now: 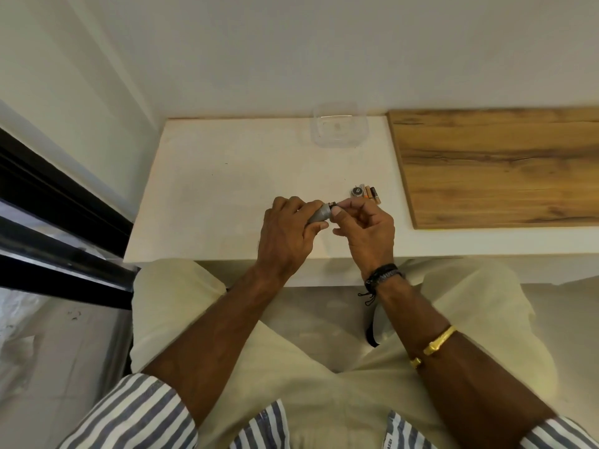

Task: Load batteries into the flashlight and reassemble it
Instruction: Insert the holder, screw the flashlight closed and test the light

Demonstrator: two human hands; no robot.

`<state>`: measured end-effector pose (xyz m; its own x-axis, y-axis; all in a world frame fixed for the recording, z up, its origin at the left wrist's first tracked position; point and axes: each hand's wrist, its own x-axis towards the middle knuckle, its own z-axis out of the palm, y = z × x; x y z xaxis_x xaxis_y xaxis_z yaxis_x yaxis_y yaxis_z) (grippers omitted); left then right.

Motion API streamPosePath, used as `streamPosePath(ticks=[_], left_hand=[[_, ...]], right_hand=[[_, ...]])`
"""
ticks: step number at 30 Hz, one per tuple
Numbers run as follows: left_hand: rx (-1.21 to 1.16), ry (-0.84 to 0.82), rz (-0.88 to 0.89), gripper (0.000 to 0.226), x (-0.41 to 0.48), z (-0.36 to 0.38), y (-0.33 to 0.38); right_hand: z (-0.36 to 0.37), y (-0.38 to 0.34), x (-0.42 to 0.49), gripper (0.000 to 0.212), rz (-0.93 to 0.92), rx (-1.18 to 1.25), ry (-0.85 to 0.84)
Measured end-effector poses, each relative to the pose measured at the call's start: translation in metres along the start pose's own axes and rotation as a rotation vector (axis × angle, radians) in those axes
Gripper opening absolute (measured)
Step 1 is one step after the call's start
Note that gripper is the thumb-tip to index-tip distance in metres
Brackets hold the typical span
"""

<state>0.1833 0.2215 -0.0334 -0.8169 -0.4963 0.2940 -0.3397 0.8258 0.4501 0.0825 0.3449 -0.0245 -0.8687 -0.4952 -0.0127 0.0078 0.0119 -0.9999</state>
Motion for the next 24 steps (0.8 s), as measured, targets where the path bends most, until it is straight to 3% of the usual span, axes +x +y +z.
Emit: streamPosePath(ticks=[7, 12, 17, 24], left_hand=[[-0.022, -0.024, -0.022, 0.036, 0.000, 0.002, -0.001], [-0.054, -0.038, -0.069, 0.036, 0.001, 0.005, -0.006], [-0.111, -0.044, -0.091, 0.031, 0.000, 0.005, -0.014], [-0.196, -0.035, -0.156, 0.028, 0.002, 0.006, -0.017]], right_hand=[[0.003, 0.010, 0.000, 0.021, 0.090, -0.074, -0.027], [-0.007, 0.015, 0.022, 0.015, 0.131, -0.100, 0.147], [-0.021, 0.029, 0.056, 0.012, 0.029, -0.418, 0.224], [-0.021, 0.047, 0.087, 0.034, 0.013, -0.861, 0.097]])
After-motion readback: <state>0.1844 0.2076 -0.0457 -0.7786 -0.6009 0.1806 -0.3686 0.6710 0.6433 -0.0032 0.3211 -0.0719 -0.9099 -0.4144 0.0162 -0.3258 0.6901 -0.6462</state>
